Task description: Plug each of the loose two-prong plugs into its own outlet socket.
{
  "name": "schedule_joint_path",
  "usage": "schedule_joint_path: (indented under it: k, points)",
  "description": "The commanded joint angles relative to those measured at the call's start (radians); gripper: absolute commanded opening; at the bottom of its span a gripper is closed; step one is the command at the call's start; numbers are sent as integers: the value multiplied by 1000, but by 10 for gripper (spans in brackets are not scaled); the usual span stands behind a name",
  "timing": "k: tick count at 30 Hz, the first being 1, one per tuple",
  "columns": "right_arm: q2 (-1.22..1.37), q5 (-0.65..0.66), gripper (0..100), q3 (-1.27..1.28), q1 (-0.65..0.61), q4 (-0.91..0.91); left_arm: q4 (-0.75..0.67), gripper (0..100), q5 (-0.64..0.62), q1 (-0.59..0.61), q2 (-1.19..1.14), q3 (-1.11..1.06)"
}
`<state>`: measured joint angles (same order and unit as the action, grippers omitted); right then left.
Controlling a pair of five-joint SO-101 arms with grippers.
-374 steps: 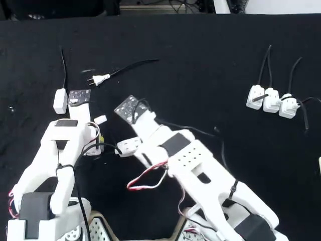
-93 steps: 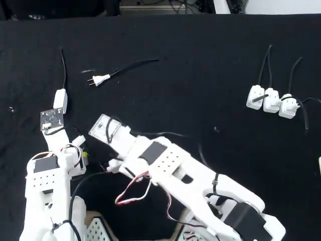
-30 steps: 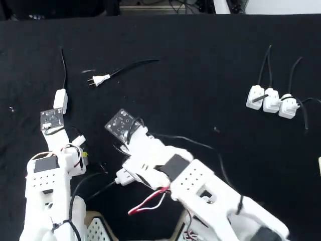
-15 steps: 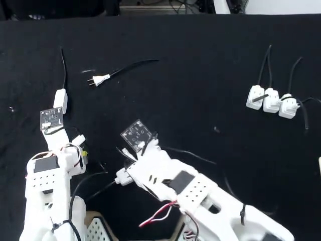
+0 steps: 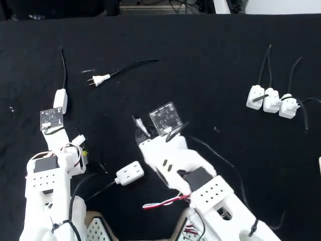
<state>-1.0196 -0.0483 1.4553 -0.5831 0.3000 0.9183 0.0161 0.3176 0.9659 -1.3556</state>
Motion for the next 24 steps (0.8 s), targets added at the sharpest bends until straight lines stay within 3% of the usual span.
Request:
schedule_joint_path:
  k: [1,5,7,16,20,24]
  points:
    - [67,3,23,-36,-20,-60,-14,181,-9,-1,17,45]
    - [234,3,187,-97,-63,-14,-8,181,-9,7,17,45]
    - [312,3,224,-147,-54,14,-6,181,-9,7,17,45]
    - [398,6,208,-420,17,308,-6,181,-8,7,17,44]
    - [403,89,202,-572,97,480,-6,181,-6,7,17,44]
    - [404,181,70,-624,253,529,-6,181,-6,7,17,44]
